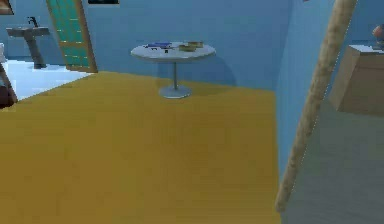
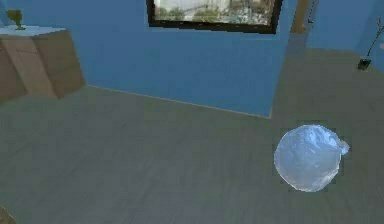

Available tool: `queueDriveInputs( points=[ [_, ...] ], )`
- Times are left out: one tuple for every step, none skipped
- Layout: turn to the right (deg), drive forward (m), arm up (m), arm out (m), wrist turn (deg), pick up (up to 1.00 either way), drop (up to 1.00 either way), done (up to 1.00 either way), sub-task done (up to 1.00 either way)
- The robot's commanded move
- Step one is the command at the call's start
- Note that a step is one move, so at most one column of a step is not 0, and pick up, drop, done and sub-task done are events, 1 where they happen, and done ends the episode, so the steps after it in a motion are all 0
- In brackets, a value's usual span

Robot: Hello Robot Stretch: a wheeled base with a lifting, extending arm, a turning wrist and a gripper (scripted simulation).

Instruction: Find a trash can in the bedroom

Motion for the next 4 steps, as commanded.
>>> queueDriveInputs(
  points=[
    [12.0,0.0,0.0,0.0,0.0,0.0,0.0,0.0,0.0],
    [0.0,0.6,0.0,0.0,0.0,0.0,0.0,0.0,0.0],
    [-45.0,0.0,0.0,0.0,0.0,0.0,0.0,0.0,0.0],
    [-42.0,0.0,0.0,0.0,0.0,0.0,0.0,0.0,0.0]
  ],
)
